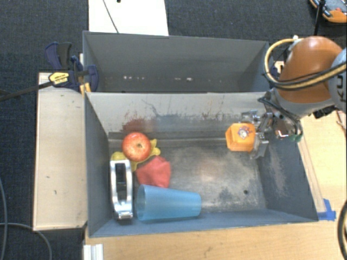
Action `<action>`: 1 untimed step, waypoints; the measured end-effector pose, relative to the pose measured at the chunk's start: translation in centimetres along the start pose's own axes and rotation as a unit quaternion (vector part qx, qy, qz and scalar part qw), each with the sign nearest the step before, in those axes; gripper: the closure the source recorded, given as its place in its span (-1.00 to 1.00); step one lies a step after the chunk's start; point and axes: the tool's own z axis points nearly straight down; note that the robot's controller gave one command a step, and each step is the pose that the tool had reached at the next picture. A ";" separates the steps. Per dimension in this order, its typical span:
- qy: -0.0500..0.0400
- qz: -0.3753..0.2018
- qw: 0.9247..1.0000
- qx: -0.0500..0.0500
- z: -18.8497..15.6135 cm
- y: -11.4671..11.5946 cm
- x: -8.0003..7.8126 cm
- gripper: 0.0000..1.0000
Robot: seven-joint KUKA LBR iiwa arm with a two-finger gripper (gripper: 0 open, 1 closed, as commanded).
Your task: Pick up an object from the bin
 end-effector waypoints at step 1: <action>0.003 -0.001 1.000 -0.001 3.4 0.1 0.3 1.00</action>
Offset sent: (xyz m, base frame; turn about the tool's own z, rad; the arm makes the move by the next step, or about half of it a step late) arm 0.0000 -0.0002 0.0024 0.0000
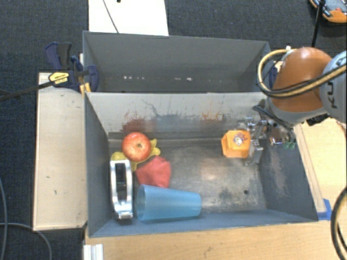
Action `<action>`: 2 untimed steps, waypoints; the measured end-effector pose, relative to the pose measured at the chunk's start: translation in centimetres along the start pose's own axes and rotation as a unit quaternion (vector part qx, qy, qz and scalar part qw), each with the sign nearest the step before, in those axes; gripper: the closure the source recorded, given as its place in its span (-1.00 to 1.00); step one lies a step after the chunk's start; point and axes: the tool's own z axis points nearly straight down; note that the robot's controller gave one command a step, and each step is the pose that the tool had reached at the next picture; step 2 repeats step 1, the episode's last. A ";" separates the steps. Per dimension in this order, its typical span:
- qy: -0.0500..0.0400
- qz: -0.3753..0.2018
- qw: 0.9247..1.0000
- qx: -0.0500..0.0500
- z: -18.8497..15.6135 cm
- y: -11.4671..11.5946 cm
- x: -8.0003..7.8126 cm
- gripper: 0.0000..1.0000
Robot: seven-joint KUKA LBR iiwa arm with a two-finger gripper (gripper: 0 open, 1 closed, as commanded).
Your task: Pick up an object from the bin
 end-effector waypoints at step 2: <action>-0.003 0.000 1.000 0.001 -3.8 -0.1 -0.4 1.00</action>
Offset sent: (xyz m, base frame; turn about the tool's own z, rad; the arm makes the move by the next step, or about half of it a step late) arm 0.0000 0.0000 0.0050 0.0000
